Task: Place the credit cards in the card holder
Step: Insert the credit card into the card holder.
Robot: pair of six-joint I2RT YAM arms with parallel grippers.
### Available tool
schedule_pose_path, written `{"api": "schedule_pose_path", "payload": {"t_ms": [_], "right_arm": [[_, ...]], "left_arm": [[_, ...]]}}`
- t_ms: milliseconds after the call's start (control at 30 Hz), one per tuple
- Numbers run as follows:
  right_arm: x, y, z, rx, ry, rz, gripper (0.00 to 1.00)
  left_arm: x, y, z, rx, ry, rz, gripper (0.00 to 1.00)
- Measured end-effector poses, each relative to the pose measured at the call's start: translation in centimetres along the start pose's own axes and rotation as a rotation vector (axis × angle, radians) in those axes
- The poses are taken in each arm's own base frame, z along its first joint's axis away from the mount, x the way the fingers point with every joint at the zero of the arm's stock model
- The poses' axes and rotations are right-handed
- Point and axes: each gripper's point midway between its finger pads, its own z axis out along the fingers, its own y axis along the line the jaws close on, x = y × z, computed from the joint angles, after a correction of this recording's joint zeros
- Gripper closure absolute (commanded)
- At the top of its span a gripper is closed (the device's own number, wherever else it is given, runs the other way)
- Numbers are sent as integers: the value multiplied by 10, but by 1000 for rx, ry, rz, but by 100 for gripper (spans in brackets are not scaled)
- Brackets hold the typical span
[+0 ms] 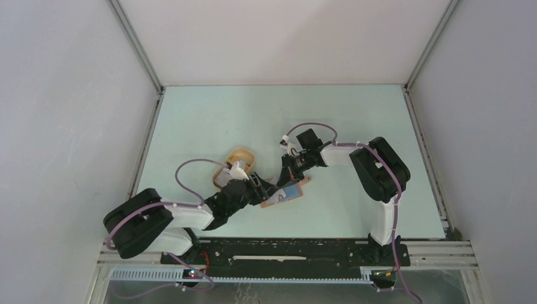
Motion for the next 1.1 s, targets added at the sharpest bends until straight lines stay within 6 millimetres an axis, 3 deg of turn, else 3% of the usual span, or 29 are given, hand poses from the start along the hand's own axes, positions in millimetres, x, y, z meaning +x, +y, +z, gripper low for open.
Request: {"api": "schedule_pose_path", "payload": {"t_ms": [267, 700, 1100], "right_arm": [[-2, 0, -5, -20, -3, 24, 100], [-4, 13, -14, -135, 14, 32, 100], [2, 21, -10, -242, 68, 55, 100]], "left_arm": [[10, 21, 9, -43, 14, -79, 39], [8, 22, 7, -3, -3, -140, 38], [6, 24, 5, 104, -14, -245, 59]]}}
